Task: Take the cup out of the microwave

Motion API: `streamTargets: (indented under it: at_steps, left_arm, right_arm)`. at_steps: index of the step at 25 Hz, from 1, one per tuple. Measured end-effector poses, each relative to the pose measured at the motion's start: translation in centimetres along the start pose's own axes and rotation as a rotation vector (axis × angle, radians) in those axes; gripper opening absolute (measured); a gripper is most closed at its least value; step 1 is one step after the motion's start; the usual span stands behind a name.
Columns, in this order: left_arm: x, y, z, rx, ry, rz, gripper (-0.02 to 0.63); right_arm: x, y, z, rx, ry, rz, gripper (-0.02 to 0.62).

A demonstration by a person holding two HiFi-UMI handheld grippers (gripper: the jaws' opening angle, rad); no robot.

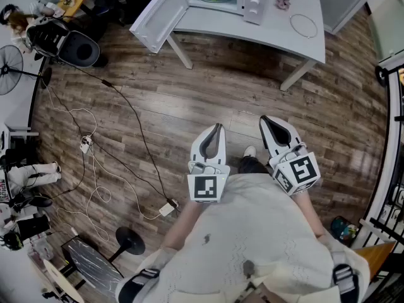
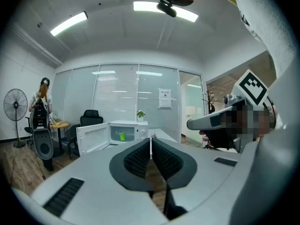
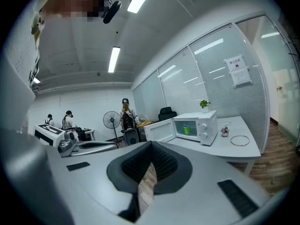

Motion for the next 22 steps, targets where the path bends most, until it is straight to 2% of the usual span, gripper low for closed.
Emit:
streamTargets:
  at_steps: [3, 6, 10, 17, 22]
  left_arm:
    - [-0.7, -4.3, 0.4, 0.029, -0.018, 0.016, 0.031]
    - [0.2, -9.0, 0.0, 0.051, -0.001, -0.013, 0.031]
    - [2.2, -14.5, -0.9, 0.012, -0.011, -0.029, 0.031]
    - [1.5, -18.7, -0.8, -0.01, 0.011, -0.013, 0.031]
    - [1.8, -18.9, -0.1, -0.012, 0.006, -0.021, 0.031]
  right_arm:
    - [0.9, -1.8, -4.4, 0.004, 0.018, -0.024, 0.008]
    - [2.9, -3.6, -9.3, 0.003, 0.038, -0.046, 0.008]
    - [5.1, -5.9, -14.5, -0.009, 0.039, -0.057, 0.008]
    - [4.3, -8.2, -16.9, -0.002, 0.01, -0.003, 0.008]
    - [5.0, -9.0, -17.3, -0.01, 0.019, -0.022, 0.008]
Point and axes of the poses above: the fingertips, and each gripper's own axes: y forward along the fingers, z to its right, x out of its underside, the point moved 4 cm from there along -y, backward along the fingers, and after that the axes turned 12 degrees about x, right-handed, at the moved point
